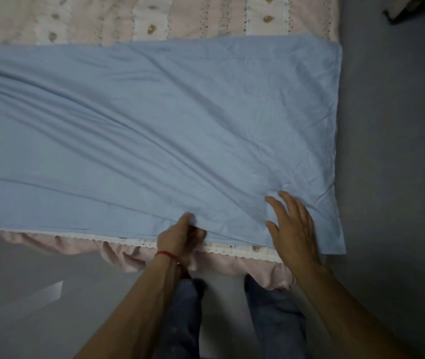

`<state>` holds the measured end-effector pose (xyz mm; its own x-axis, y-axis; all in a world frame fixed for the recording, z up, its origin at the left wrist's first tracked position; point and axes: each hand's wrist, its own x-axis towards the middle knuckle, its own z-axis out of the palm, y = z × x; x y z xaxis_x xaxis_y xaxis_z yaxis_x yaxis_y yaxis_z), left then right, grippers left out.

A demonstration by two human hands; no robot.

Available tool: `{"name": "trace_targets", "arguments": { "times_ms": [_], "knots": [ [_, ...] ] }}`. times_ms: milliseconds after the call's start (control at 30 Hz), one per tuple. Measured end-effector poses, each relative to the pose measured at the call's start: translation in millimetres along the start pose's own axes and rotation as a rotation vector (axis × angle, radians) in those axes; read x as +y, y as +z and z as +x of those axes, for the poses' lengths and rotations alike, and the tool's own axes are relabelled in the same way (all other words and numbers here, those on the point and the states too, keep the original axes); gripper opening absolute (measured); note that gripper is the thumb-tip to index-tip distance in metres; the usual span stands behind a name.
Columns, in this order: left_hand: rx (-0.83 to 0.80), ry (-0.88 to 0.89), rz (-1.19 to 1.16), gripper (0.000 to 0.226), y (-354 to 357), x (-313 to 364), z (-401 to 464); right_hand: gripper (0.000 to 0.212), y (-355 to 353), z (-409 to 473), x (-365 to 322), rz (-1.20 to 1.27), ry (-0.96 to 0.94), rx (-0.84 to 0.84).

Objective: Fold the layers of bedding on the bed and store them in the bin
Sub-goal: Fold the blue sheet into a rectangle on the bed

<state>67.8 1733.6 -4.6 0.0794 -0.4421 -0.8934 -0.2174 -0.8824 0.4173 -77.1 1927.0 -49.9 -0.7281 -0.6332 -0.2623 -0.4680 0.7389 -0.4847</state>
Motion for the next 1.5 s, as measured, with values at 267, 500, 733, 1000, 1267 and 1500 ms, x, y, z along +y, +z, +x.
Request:
{"name": "trace_targets", "arguments": {
  "times_ms": [267, 500, 733, 1000, 1267, 1500],
  "knots": [
    [0.097, 0.2, -0.237, 0.016, -114.5, 123.6, 95.2, 0.062, 17.7, 2.1, -31.7, -0.137, 0.129, 0.113],
    [-0.023, 0.125, -0.294, 0.025, -163.4, 74.2, 83.9, 0.065, 60.4, 3.3, -174.5, -0.163, -0.179, 0.098],
    [0.027, 0.166, -0.184, 0.032, -177.9, 77.0, 76.6, 0.094, 101.9, 18.4, -219.2, -0.403, -0.47, -0.238],
    [-0.018, 0.126, 0.042, 0.026, -180.9, 85.1, 79.1, 0.069, 109.0, 7.4, -254.9, -0.382, -0.374, -0.219],
    [0.541, 0.628, 0.73, 0.051, -264.9, 215.1, 148.2, 0.095, 154.4, 120.2, -380.3, -0.384, -0.236, -0.451],
    [0.085, 0.51, 1.538, 0.09, -338.7, 335.6, 231.7, 0.102, 184.0, 150.3, -387.0, -0.515, -0.072, -0.559]
  ]
}}
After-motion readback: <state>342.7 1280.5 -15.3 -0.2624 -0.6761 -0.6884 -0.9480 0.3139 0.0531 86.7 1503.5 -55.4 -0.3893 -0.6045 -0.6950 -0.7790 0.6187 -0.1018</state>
